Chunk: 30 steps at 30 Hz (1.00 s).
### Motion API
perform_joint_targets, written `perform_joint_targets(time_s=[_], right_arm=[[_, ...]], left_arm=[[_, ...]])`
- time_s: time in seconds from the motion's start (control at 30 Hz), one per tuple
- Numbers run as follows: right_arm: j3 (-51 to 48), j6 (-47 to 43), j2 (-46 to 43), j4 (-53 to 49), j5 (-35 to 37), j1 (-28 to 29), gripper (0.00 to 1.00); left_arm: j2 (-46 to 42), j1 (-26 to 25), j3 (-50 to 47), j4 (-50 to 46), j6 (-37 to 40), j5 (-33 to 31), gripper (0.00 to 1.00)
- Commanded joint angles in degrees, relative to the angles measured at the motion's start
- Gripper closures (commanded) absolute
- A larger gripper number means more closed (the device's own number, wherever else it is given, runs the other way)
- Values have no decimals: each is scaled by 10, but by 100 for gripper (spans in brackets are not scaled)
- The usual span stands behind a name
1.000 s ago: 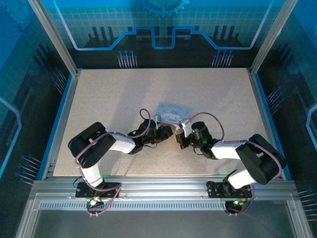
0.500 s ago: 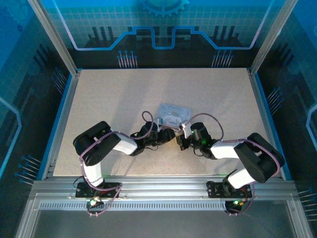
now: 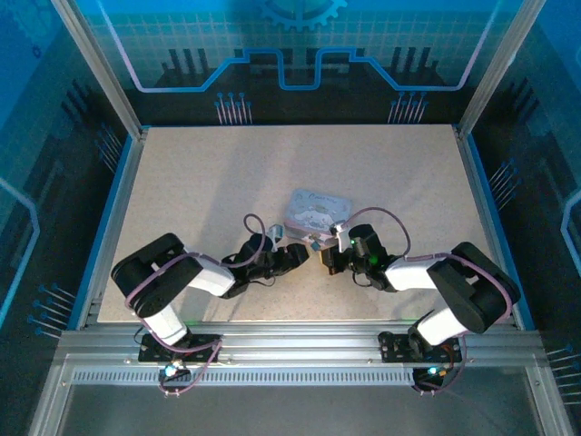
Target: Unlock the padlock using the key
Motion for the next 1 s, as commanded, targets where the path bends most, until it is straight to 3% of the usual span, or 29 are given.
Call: perform_joint_targets(time_s=[0.0,0.5,0.97], right_arm=[[-9,71,-21,1,-17,10,99],[7,198,-10,-9,-39,32,99],[24,251,-6,-5,-59,37,99]], left_arm=[[-16,4,-15,40,-23,-25,42],[6,3,-18,88,-85,-25,45],[49,3,-9,123,-115,-15,48]])
